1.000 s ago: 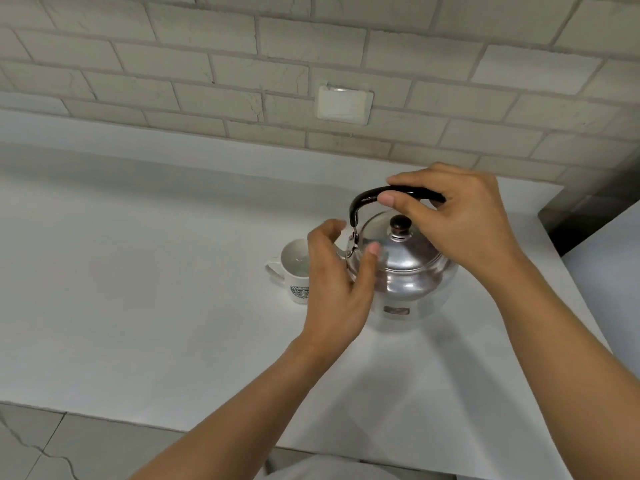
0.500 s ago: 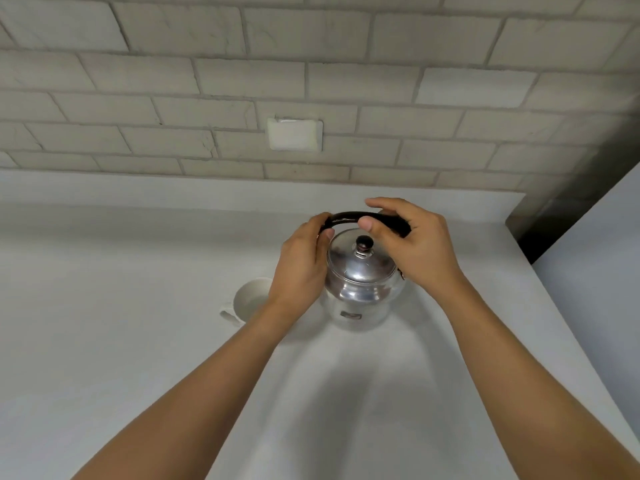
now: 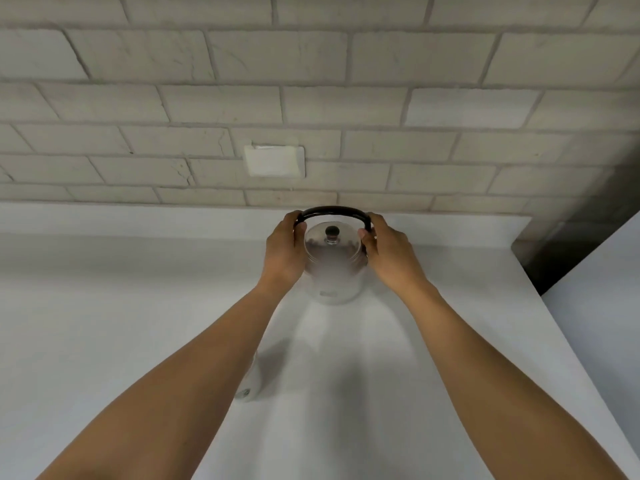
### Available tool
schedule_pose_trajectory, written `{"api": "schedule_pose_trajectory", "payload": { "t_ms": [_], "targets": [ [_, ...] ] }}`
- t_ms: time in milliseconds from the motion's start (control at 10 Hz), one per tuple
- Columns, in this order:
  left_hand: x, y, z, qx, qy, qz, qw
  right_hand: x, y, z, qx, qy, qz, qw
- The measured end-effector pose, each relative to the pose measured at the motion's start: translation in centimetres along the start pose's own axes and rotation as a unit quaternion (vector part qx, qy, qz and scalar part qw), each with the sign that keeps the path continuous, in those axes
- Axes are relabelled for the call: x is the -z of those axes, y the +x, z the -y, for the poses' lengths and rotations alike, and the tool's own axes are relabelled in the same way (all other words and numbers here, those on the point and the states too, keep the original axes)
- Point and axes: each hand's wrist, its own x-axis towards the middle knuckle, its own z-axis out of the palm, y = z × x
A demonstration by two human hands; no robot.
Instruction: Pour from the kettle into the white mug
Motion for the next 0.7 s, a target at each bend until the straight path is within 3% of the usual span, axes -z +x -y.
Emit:
{"api": "schedule_pose_trajectory", "payload": {
  "t_ms": [300,700],
  "targets": [
    [-1.7,2.8,2.6,0.038,-0.006,-0.012,0.999,-3.8,3.0,-2.0,-0.016,0.044,0.005,0.999],
    [0.0,2.9,0.9,0.046,-0.013,0.019,0.999,-1.4,2.0,-2.1,-0.064,0.104,0.009,0.992]
  ]
}}
